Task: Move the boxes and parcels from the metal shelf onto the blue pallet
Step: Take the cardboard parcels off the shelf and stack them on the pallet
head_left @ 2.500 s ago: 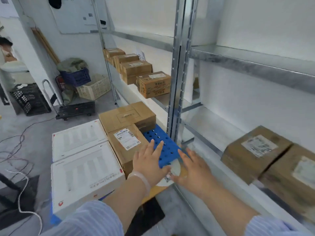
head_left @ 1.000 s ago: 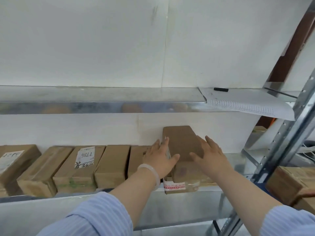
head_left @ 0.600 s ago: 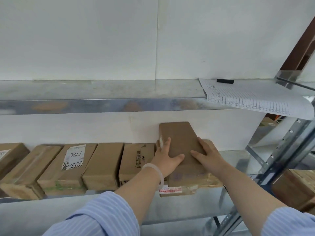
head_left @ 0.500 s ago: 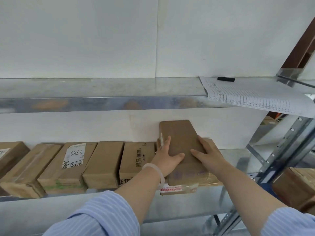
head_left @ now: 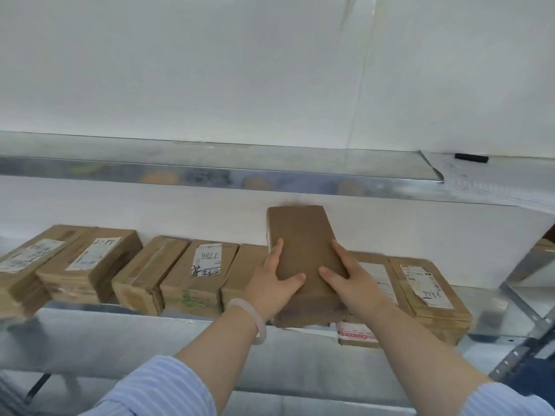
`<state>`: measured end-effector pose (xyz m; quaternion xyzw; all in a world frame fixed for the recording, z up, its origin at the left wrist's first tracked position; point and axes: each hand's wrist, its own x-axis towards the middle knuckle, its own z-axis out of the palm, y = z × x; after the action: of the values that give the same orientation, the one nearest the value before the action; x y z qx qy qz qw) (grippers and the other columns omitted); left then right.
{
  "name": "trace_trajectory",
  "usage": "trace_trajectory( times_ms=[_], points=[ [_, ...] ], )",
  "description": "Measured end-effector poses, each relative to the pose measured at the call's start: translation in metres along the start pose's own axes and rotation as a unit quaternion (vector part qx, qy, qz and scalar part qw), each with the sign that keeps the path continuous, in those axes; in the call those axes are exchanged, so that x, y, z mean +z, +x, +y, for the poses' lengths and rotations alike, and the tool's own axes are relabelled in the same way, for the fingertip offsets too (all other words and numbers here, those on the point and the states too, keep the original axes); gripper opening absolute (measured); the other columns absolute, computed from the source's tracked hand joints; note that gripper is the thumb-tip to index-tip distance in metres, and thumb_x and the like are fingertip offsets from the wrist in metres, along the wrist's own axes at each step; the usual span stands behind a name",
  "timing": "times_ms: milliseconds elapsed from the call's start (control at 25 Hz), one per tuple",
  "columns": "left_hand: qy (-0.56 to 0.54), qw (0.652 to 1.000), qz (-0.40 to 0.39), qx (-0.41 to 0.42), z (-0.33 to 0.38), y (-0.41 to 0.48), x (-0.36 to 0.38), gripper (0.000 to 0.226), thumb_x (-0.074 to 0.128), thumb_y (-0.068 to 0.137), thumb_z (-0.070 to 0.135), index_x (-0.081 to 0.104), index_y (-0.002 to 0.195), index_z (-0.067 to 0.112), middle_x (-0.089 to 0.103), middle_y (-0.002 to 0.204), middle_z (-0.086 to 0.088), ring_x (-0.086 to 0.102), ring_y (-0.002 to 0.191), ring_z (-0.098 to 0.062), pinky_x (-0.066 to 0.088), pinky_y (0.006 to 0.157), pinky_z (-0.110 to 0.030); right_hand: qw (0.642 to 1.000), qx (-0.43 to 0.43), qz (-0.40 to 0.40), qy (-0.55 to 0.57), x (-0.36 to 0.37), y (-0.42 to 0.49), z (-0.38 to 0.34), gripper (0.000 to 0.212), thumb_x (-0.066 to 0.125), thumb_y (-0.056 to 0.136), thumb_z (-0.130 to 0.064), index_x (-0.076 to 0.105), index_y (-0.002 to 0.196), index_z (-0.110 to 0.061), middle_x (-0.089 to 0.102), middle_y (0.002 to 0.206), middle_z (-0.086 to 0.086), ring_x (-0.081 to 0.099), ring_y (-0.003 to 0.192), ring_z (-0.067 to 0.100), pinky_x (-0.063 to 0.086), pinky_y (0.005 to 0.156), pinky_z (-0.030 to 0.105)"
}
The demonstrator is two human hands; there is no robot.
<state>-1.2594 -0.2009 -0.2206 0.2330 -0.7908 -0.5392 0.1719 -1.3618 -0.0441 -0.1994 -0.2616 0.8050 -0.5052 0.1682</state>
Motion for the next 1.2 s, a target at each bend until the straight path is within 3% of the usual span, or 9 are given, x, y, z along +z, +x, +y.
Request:
trace_trajectory(
  times_ms=[80, 160, 280, 560, 680, 760, 880, 960, 1200],
  points=[
    [-0.021, 0.999, 0.044, 0.002, -0.013, -0.013, -0.039, 0.087, 0.069, 0.077, 0.049, 0.016, 0.145, 0.053, 0.041, 0.132, 0.019, 0.048, 0.109, -0.004, 0.041, 0.085, -0.016, 0.999, -0.026, -0.037, 0.004, 0.037, 0.006, -0.021, 0.066, 0.059, 0.089, -0.048, 0.022, 0.144, -0.055, 0.046, 0.126, -0.016, 0.053, 0.100, 0.001, 0.044, 0.074, 0.016],
    [-0.033, 0.996, 0.086, -0.005, -0.030, -0.030, -0.087, 0.086, 0.070, 0.078, 0.045, 0.016, 0.146, 0.050, 0.040, 0.139, 0.012, 0.048, 0.116, -0.008, 0.043, 0.097, -0.026, 0.995, -0.057, -0.078, -0.001, 0.084, 0.013, -0.043, 0.066, 0.059, 0.089, -0.048, 0.022, 0.143, -0.056, 0.042, 0.135, -0.015, 0.049, 0.109, 0.005, 0.041, 0.087, 0.020],
    [-0.023, 0.990, 0.137, -0.033, -0.060, -0.061, -0.161, 0.087, 0.069, 0.080, 0.046, 0.013, 0.147, 0.047, 0.036, 0.143, 0.010, 0.046, 0.120, -0.012, 0.043, 0.103, -0.035, 0.984, -0.095, -0.149, -0.017, 0.165, 0.015, -0.075, 0.063, 0.058, 0.089, -0.049, 0.024, 0.141, -0.059, 0.036, 0.143, -0.014, 0.041, 0.117, 0.006, 0.036, 0.095, 0.025],
    [0.009, 0.960, 0.266, -0.088, -0.128, -0.140, -0.331, 0.090, 0.071, 0.081, 0.042, 0.012, 0.149, 0.041, 0.033, 0.145, 0.006, 0.043, 0.125, -0.013, 0.040, 0.106, -0.035, 0.945, -0.150, -0.290, 0.024, 0.364, -0.003, -0.154, 0.063, 0.061, 0.090, -0.041, 0.028, 0.141, -0.056, 0.039, 0.140, -0.020, 0.042, 0.116, -0.002, 0.034, 0.088, 0.014],
    [0.025, 0.943, 0.311, -0.118, -0.162, -0.176, -0.394, 0.089, 0.069, 0.082, 0.044, 0.010, 0.149, 0.042, 0.032, 0.146, 0.005, 0.042, 0.125, -0.014, 0.040, 0.105, -0.036, 0.929, -0.162, -0.332, 0.018, 0.446, -0.020, -0.183, 0.063, 0.061, 0.089, -0.041, 0.028, 0.141, -0.056, 0.036, 0.141, -0.020, 0.037, 0.119, -0.002, 0.032, 0.098, 0.020],
    [0.029, 0.932, 0.332, -0.140, -0.179, -0.197, -0.424, 0.089, 0.068, 0.081, 0.046, 0.010, 0.149, 0.044, 0.034, 0.145, 0.005, 0.043, 0.124, -0.015, 0.041, 0.104, -0.038, 0.923, -0.167, -0.347, 0.016, 0.489, -0.031, -0.194, 0.062, 0.061, 0.090, -0.041, 0.029, 0.141, -0.056, 0.035, 0.145, -0.018, 0.035, 0.119, -0.002, 0.030, 0.097, 0.020],
    [0.024, 0.911, 0.374, -0.170, -0.205, -0.225, -0.469, 0.089, 0.068, 0.081, 0.047, 0.010, 0.148, 0.045, 0.034, 0.143, 0.008, 0.043, 0.119, -0.011, 0.041, 0.096, -0.029, 0.907, -0.172, -0.385, 0.002, 0.551, -0.049, -0.214, 0.062, 0.059, 0.091, -0.039, 0.028, 0.143, -0.053, 0.031, 0.151, -0.015, 0.036, 0.129, 0.006, 0.032, 0.099, 0.025],
    [0.015, 0.900, 0.395, -0.184, -0.219, -0.240, -0.491, 0.090, 0.068, 0.080, 0.048, 0.010, 0.149, 0.045, 0.034, 0.142, 0.009, 0.042, 0.120, -0.011, 0.041, 0.098, -0.030, 0.896, -0.173, -0.409, -0.006, 0.583, -0.056, -0.229, 0.061, 0.059, 0.092, -0.037, 0.029, 0.143, -0.052, 0.031, 0.152, -0.014, 0.036, 0.130, 0.009, 0.032, 0.104, 0.028],
    [-0.003, 0.876, 0.423, -0.233, -0.259, -0.253, -0.554, 0.090, 0.067, 0.081, 0.048, 0.008, 0.149, 0.042, 0.034, 0.142, 0.008, 0.042, 0.124, -0.013, 0.040, 0.105, -0.038, 0.874, -0.161, -0.456, -0.052, 0.675, -0.052, -0.260, 0.058, 0.055, 0.094, -0.037, 0.028, 0.142, -0.055, 0.038, 0.146, -0.013, 0.043, 0.111, 0.009, 0.037, 0.083, 0.028]
  ],
)
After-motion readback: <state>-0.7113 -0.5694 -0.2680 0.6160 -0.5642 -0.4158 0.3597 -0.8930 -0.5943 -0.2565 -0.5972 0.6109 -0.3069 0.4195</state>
